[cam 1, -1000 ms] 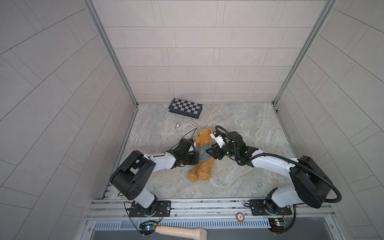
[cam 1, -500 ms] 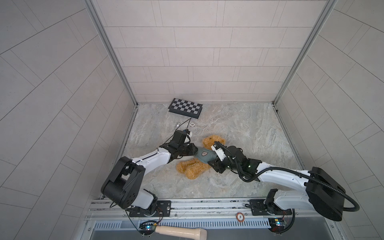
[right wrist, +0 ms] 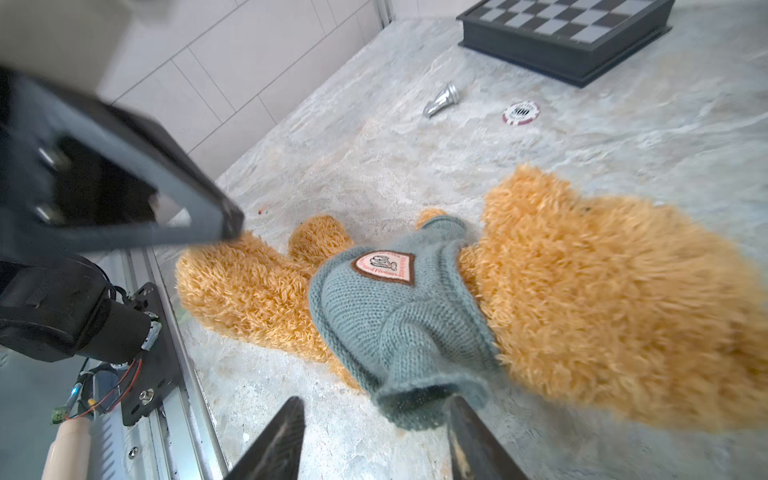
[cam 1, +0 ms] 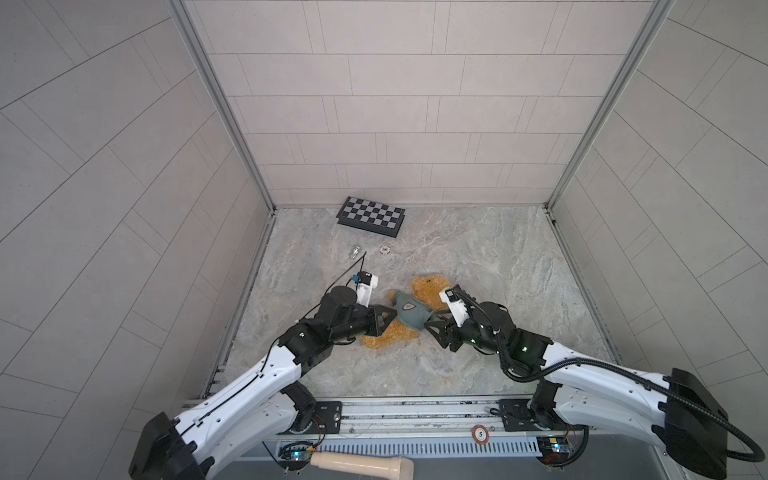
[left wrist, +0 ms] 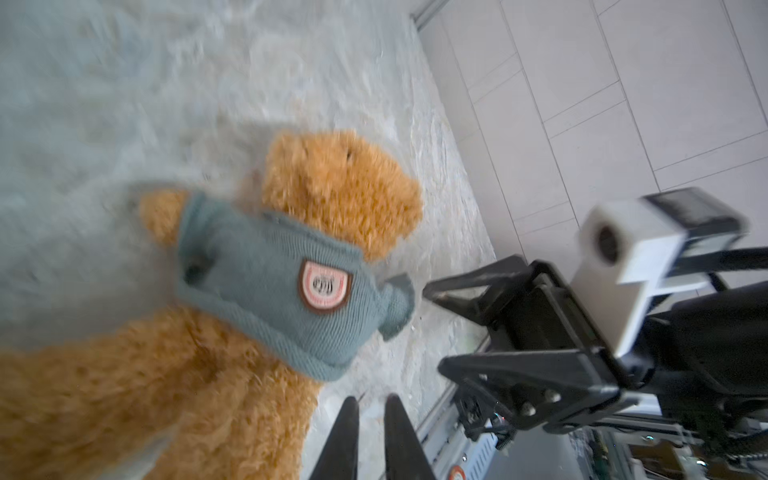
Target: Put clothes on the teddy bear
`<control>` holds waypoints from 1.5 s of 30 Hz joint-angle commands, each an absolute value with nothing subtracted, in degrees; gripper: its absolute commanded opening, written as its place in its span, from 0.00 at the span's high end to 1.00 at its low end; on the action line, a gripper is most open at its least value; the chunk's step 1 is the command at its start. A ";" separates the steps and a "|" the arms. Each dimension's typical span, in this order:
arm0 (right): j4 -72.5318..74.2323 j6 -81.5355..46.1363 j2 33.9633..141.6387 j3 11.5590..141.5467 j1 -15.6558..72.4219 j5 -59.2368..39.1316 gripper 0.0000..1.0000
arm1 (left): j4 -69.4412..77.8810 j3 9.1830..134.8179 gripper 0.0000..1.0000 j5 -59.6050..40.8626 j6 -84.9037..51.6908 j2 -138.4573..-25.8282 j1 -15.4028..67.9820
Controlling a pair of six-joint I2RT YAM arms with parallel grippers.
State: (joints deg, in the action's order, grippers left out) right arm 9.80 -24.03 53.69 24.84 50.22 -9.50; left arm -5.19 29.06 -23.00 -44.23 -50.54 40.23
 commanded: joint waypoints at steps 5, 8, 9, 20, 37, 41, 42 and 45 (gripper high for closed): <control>8.90 -12.76 53.71 24.54 56.86 -3.89 0.40 | 2.90 25.50 1.00 -21.18 -51.75 -52.27 41.48; 8.21 -10.41 58.87 27.49 58.85 -1.31 0.43 | 4.09 24.73 1.00 -21.27 -51.67 -55.00 41.49; 8.88 -10.19 60.38 27.81 58.89 -0.52 0.45 | 4.49 24.37 1.00 -21.19 -51.37 -55.92 41.48; 7.64 -5.97 70.11 34.06 58.73 12.02 0.49 | 9.26 23.63 1.00 -19.77 -49.15 -62.15 41.46; 11.34 -3.44 74.46 33.05 58.71 8.29 0.43 | 16.78 24.50 1.00 -20.56 -48.40 -67.19 41.48; 13.22 -4.57 74.46 32.30 58.31 13.61 0.56 | 17.73 24.47 1.00 -20.96 -48.81 -67.41 41.48; 13.37 -4.57 74.85 32.58 57.88 13.83 0.57 | 17.68 24.44 1.00 -20.92 -48.83 -67.36 41.42; 15.10 -4.41 76.92 32.94 57.40 12.13 0.58 | 17.75 24.44 1.00 -20.83 -48.83 -67.38 41.44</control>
